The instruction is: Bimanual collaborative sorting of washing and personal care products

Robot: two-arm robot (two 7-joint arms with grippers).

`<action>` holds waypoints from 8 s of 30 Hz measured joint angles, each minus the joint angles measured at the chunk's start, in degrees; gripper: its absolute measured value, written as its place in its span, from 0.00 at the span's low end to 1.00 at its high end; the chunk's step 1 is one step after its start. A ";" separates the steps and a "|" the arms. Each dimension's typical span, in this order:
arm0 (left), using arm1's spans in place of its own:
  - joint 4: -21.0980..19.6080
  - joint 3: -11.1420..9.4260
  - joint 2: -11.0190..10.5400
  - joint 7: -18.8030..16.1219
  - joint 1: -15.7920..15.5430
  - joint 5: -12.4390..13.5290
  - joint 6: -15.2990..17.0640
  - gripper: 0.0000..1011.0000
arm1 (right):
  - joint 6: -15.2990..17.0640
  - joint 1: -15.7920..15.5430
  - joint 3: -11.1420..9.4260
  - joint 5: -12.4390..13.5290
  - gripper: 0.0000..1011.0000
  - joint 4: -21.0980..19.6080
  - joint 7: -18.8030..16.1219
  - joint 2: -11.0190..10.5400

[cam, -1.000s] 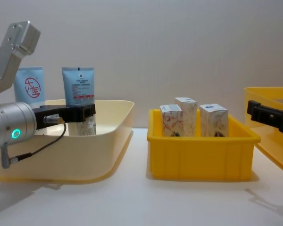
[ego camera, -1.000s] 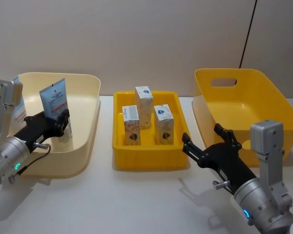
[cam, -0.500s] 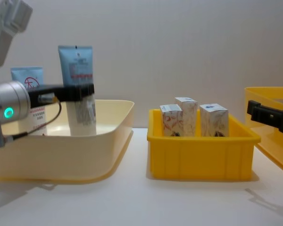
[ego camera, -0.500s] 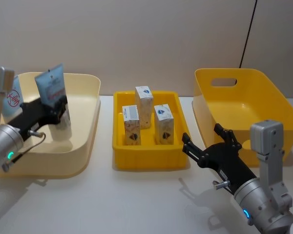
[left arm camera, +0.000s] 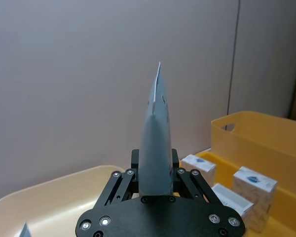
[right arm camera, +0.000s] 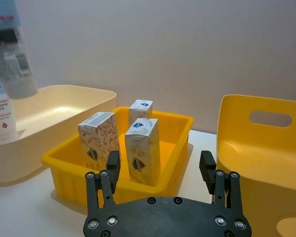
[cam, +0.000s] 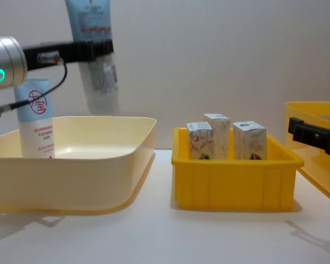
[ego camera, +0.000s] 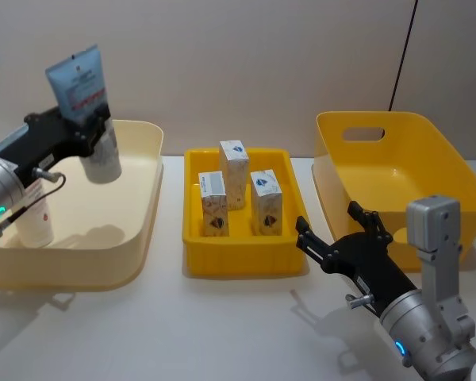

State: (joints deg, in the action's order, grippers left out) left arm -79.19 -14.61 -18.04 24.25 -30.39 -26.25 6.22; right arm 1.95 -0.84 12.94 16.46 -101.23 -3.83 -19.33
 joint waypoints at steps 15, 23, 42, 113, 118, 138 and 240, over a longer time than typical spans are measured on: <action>-2.91 -2.58 0.00 7.46 -1.89 -4.13 0.17 0.30 | 0.00 0.00 0.00 0.00 0.99 0.00 0.00 0.00; -2.87 -4.93 0.81 11.25 -2.51 -5.99 0.90 0.30 | 0.00 0.00 0.00 0.00 0.99 0.00 0.00 0.00; -1.12 -11.08 3.41 18.90 -2.81 -9.19 1.59 0.30 | 0.00 0.00 0.00 0.00 0.99 0.00 0.00 0.00; -0.92 -13.51 4.22 21.92 -2.32 -10.43 1.05 0.30 | 12.83 -0.74 -3.09 16.31 0.99 -12.76 -19.36 -14.82; -0.92 -13.51 4.22 21.91 -2.32 -10.43 1.05 0.30 | 13.30 1.23 -0.86 14.68 0.99 -11.59 -18.44 -14.30; -0.92 -13.51 4.22 21.91 -2.32 -10.43 1.05 0.30 | 12.71 9.93 6.31 9.11 0.99 -4.39 -14.64 -8.82; -0.91 -13.50 4.22 21.91 -2.32 -10.43 1.04 0.99 | 10.53 10.52 1.04 3.92 0.48 -3.28 -2.83 -1.69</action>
State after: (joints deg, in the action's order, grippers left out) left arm -80.11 -28.11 -13.82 46.16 -32.71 -36.69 7.26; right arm 12.48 9.68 13.98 20.39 -104.50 -6.65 -21.02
